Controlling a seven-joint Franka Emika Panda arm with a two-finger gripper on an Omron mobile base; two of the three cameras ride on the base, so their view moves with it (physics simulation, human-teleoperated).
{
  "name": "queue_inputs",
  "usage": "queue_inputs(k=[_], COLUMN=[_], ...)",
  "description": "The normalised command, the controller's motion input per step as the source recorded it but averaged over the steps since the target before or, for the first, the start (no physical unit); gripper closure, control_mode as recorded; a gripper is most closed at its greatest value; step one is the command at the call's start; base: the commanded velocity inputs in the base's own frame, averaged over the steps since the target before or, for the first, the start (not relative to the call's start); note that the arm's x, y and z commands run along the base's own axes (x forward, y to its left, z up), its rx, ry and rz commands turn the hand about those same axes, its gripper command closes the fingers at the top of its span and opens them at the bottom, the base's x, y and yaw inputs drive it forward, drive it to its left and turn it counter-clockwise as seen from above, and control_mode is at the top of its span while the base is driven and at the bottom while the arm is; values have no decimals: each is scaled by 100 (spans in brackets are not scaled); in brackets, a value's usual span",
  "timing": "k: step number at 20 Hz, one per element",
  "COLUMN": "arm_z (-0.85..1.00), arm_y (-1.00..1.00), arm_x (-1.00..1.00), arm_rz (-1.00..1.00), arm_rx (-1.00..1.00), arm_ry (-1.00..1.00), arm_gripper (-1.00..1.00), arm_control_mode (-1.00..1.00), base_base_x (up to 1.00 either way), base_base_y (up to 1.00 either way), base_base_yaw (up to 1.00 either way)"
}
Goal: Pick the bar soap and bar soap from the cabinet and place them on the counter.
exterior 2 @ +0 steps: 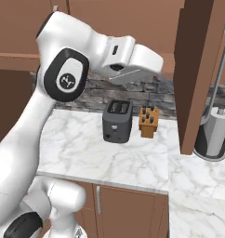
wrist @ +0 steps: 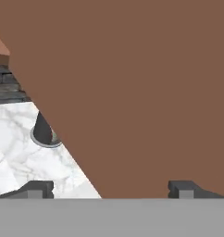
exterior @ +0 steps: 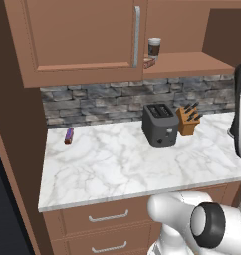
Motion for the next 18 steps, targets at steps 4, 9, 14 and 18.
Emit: queue_inputs(k=[4,9,14,18], arm_z=[0,0,-2,0], arm_y=[52,26,24,61], arm_x=[-41,-27,-26,-8], arm_rz=[5,6,9,7], arm_rx=[3,6,12,8], arm_ry=[-20,-15,-24,-16], arm_gripper=[-100,-100,-100,-100], arm_control_mode=[-100,-100,-100,-100], base_base_x=[0,0,0,0], base_base_y=[0,0,0,0], base_base_yaw=[0,0,0,0])
